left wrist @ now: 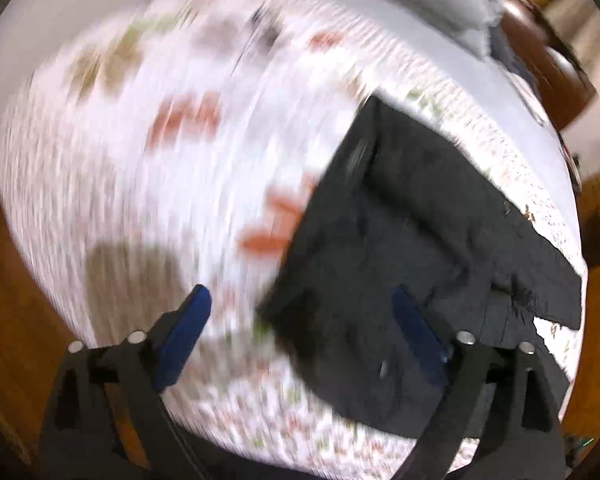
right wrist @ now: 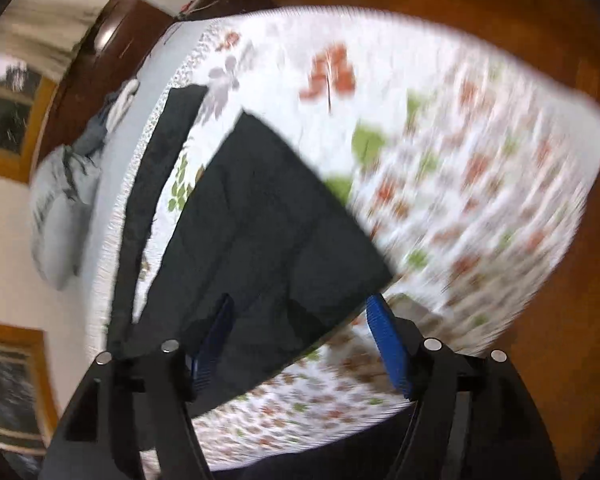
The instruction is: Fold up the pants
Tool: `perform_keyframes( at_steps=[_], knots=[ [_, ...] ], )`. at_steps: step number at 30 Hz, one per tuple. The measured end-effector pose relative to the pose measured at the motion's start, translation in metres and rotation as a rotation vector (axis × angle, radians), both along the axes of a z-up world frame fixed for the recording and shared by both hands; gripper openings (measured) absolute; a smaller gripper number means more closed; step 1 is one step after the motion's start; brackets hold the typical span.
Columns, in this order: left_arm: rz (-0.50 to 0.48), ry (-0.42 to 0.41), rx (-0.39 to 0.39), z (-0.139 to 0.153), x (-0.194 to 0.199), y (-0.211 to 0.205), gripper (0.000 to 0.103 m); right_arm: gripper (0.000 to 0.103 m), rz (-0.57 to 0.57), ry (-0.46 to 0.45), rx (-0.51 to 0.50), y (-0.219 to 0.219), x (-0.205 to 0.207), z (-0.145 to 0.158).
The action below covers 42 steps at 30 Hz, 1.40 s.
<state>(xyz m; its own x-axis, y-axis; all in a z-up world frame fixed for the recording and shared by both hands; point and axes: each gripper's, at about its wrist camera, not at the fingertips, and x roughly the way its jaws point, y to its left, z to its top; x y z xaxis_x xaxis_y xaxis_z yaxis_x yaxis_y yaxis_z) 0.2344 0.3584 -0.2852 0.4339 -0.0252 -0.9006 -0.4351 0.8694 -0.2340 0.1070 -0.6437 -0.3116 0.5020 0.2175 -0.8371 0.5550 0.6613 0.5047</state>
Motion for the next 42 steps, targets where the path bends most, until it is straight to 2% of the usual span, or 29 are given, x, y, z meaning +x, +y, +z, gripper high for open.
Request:
perform_keyframes(
  at_steps=[1, 2, 5, 8, 10, 12, 15, 18, 21, 23, 25, 29, 33, 36, 40, 42],
  knots=[
    [-0.038, -0.017, 0.022, 0.009, 0.023, 0.002, 0.100, 0.072, 0.017, -0.003, -0.014, -0.001, 0.008, 0.008],
    [-0.071, -0.030, 0.023, 0.014, 0.043, 0.001, 0.100, 0.076, 0.043, -0.010, -0.023, 0.002, 0.020, 0.017],
    [-0.164, -0.037, -0.060, 0.012, 0.125, 0.003, 0.100, 0.084, 0.116, -0.054, -0.009, 0.015, 0.063, 0.032],
    [-0.193, -0.020, -0.163, -0.016, 0.201, 0.008, 0.100, 0.084, 0.175, -0.068, 0.022, 0.031, 0.112, 0.030],
    [-0.194, 0.001, -0.215, -0.039, 0.234, 0.009, 0.100, 0.084, 0.205, -0.075, 0.040, 0.038, 0.147, 0.025],
    [-0.198, 0.037, -0.254, -0.061, 0.258, 0.006, 0.100, 0.084, 0.220, -0.071, 0.050, 0.043, 0.176, 0.021],
    [-0.244, 0.107, -0.273, -0.095, 0.286, 0.001, 0.099, 0.084, 0.238, -0.063, 0.058, 0.045, 0.212, 0.017],
    [-0.310, 0.127, -0.262, -0.107, 0.298, -0.006, 0.098, 0.084, 0.271, -0.071, 0.084, 0.045, 0.247, 0.014],
    [-0.369, 0.148, -0.235, -0.109, 0.307, -0.016, 0.060, 0.086, 0.311, -0.082, 0.086, 0.037, 0.283, 0.016],
    [-0.388, 0.163, -0.199, -0.111, 0.309, -0.020, 0.052, 0.088, 0.342, -0.093, 0.074, 0.029, 0.313, 0.020],
    [-0.382, 0.172, -0.198, -0.115, 0.311, -0.018, 0.045, 0.089, 0.370, -0.105, 0.048, 0.020, 0.352, 0.024],
    [-0.365, 0.164, -0.190, -0.118, 0.311, -0.022, 0.041, 0.090, 0.456, -0.086, -0.029, 0.014, 0.433, 0.022],
    [-0.350, 0.176, -0.178, -0.120, 0.313, -0.018, 0.041, 0.090, 0.512, -0.010, -0.109, 0.013, 0.502, -0.001],
    [-0.338, 0.181, -0.189, -0.121, 0.312, -0.014, 0.041, 0.090, 0.547, 0.008, -0.150, 0.016, 0.534, -0.015],
    [-0.323, 0.184, -0.200, -0.123, 0.312, -0.012, 0.042, 0.090, 0.582, 0.023, -0.146, 0.019, 0.562, -0.030],
    [-0.312, 0.187, -0.196, -0.123, 0.311, -0.012, 0.042, 0.087, 0.622, 0.058, -0.137, 0.027, 0.570, -0.041]
  ],
)
